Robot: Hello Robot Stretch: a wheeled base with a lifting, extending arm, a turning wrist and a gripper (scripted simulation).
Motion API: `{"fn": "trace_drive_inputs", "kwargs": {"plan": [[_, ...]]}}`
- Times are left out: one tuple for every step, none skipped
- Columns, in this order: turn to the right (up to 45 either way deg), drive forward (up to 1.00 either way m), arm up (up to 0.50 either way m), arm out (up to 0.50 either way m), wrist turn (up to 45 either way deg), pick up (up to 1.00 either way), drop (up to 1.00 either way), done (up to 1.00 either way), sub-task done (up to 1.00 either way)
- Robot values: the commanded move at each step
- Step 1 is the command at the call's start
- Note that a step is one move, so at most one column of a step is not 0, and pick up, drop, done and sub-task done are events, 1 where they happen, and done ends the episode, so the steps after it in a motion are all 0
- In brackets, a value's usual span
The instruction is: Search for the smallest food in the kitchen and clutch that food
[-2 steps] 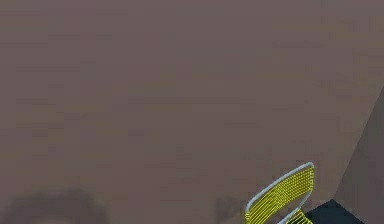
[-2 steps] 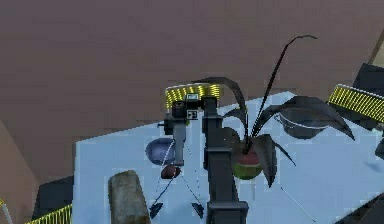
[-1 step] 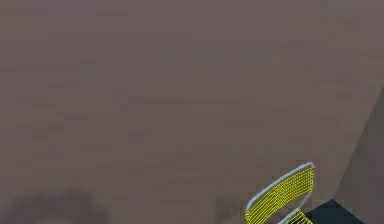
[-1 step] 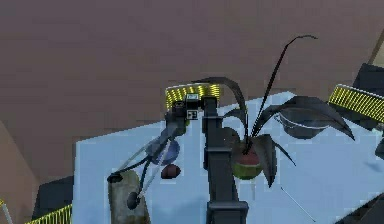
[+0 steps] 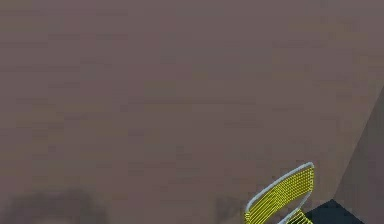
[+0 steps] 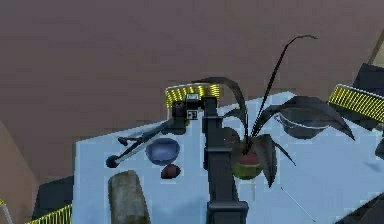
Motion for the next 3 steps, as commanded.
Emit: {"fn": "trace_drive_inputs", "kwargs": {"plan": [[0.0, 0.00, 0.00, 0.00, 45.0, 0.00, 0.00, 0.00, 0.00], [0.0, 0.00, 0.00, 0.00, 15.0, 0.00, 0.00, 0.00, 0.00], [0.0, 0.00, -0.30, 0.00, 0.0, 0.00, 0.00, 0.00, 0.00]]}}
